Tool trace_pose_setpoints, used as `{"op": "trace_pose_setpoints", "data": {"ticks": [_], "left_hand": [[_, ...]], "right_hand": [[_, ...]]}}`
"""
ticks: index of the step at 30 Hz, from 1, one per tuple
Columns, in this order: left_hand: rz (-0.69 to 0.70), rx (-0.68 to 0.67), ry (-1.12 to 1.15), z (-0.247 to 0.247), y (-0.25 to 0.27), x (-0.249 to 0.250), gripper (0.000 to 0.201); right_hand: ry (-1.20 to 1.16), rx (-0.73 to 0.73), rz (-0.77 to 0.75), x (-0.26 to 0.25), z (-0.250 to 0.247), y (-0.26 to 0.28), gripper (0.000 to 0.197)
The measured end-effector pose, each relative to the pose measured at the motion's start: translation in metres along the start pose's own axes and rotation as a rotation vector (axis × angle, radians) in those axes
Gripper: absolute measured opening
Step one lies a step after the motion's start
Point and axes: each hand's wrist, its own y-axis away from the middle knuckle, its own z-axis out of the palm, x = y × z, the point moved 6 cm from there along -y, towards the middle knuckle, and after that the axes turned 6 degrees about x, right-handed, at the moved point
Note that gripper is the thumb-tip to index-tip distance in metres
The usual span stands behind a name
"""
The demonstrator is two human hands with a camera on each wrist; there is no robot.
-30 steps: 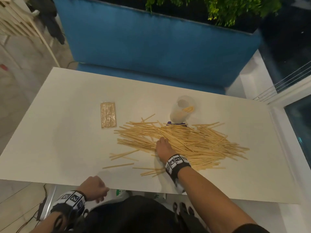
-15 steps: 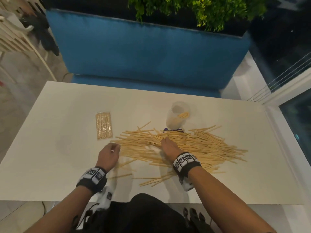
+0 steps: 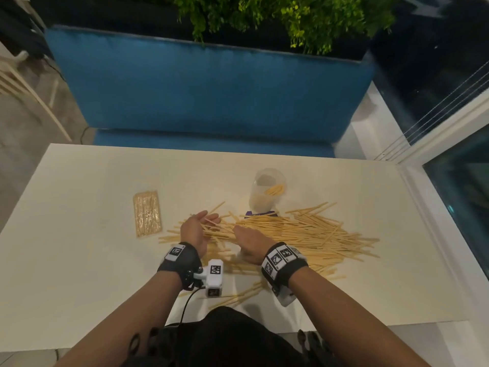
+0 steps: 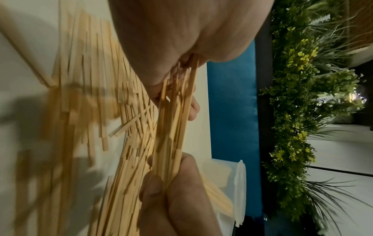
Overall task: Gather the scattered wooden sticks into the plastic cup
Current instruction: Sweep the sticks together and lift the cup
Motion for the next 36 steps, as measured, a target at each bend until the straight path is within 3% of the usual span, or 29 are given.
{"op": "trace_pose_setpoints", "data": {"ticks": [4,8,14,17,22,26,29,32,34,36], "left_hand": [[-0.025,0.056,-0.019,-0.001,-0.001,-0.006,0.03],[-0.048,0.107,-0.008,-0.009,-0.008,-0.005,0.029],[-0.017,0.28,-0.115,-0.048,-0.032,0.008,0.036],[-0.03,0.166,-0.172,-0.04,-0.024,-0.007,0.016],[-0.001,-0.01,-0.285,-0.015,-0.012,-0.032,0.021],[-0.035,-0.062,-0.282,-0.011,-0.006,-0.028,0.01],[-0.112,-0.114,-0.219,-0.015,-0.004,-0.023,0.014],[-0.129,-0.046,-0.133,-0.027,-0.011,-0.015,0.026],[-0.079,0.051,-0.132,-0.033,-0.016,-0.005,0.031],[-0.015,0.06,-0.164,-0.028,-0.021,0.004,0.041]], "right_hand": [[0.017,0.044,-0.023,-0.001,-0.003,-0.003,0.019],[0.013,0.007,-0.008,0.004,0.001,-0.009,0.029],[-0.178,-0.002,0.172,0.033,-0.003,-0.02,0.024],[-0.225,0.034,0.16,0.028,-0.008,-0.026,0.026],[-0.242,0.099,0.118,0.001,0.0,-0.031,0.015],[-0.238,0.077,0.125,-0.004,0.008,-0.023,0.027],[-0.26,0.089,0.149,0.001,0.008,-0.02,0.044],[-0.184,0.063,0.128,0.005,0.007,-0.019,0.033],[-0.123,0.031,0.101,0.007,0.009,-0.018,0.029],[-0.099,0.018,0.074,0.007,0.01,-0.018,0.029]]}}
